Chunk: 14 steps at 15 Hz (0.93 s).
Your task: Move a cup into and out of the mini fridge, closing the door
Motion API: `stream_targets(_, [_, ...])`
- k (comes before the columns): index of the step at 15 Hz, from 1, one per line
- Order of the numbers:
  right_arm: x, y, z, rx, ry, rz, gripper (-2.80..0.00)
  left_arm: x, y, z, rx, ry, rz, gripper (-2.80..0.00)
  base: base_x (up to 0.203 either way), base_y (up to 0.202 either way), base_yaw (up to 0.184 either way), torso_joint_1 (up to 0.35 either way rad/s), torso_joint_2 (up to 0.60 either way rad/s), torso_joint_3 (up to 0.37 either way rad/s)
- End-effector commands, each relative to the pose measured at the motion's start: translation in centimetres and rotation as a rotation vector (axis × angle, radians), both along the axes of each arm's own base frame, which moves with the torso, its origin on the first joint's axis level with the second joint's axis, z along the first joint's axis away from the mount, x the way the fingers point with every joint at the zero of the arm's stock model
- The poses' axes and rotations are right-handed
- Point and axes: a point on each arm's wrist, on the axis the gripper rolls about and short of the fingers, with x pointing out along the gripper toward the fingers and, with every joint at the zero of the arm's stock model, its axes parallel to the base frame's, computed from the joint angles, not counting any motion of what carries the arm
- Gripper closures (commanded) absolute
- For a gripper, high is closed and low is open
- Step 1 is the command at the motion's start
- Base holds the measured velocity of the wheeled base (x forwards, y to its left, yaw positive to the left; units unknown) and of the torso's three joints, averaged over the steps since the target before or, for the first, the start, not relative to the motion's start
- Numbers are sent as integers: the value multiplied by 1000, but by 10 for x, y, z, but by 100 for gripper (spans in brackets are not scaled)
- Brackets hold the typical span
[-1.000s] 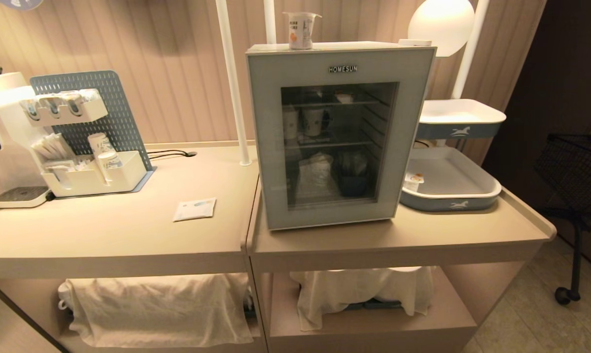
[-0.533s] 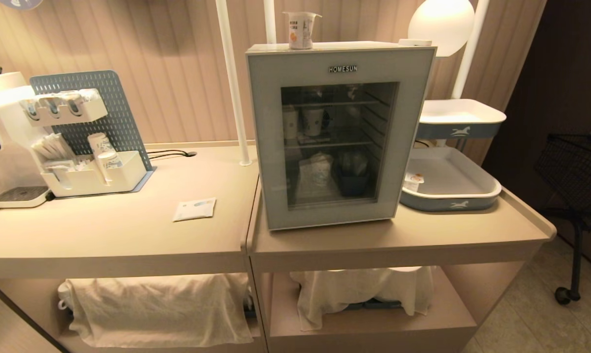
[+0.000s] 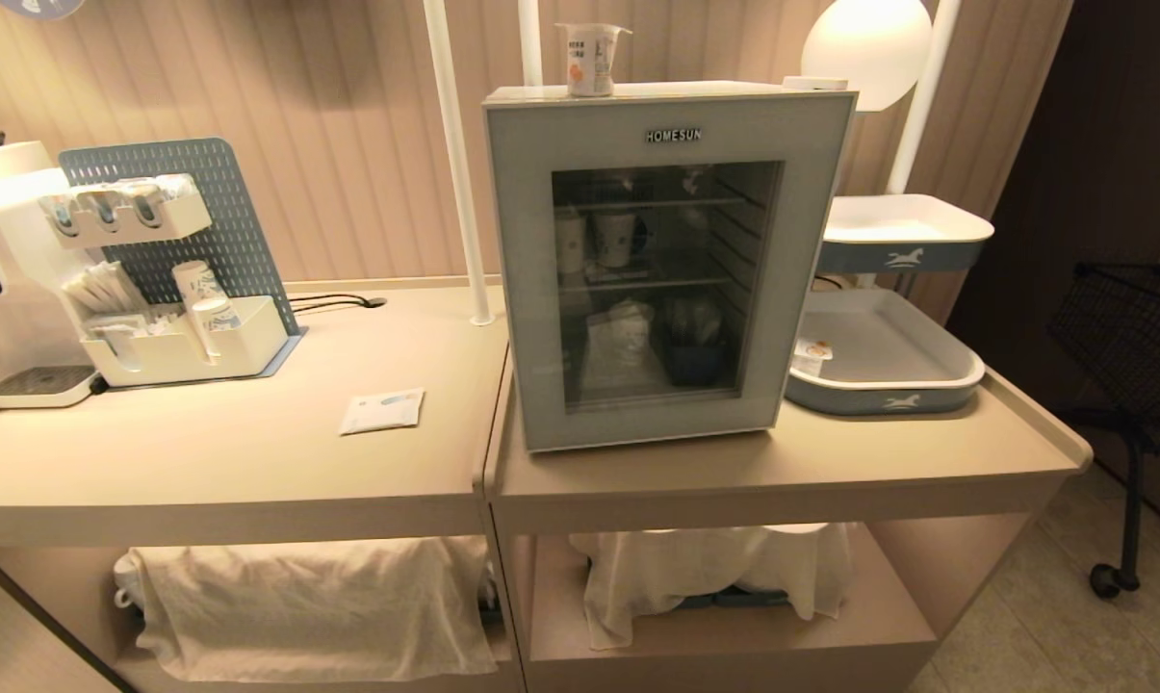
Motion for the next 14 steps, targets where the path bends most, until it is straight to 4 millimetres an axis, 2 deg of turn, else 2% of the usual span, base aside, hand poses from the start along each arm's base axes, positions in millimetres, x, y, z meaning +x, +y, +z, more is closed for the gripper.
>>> stream_targets(1, [0, 0, 0, -5, 3, 1, 0, 0, 0, 0, 0, 1, 0, 0, 0, 0, 0, 0, 0, 0])
stream_targets(14, [2, 0, 1, 37, -47, -8, 0, 0, 0, 0, 0, 1, 0, 0, 0, 0, 0, 0, 0, 0])
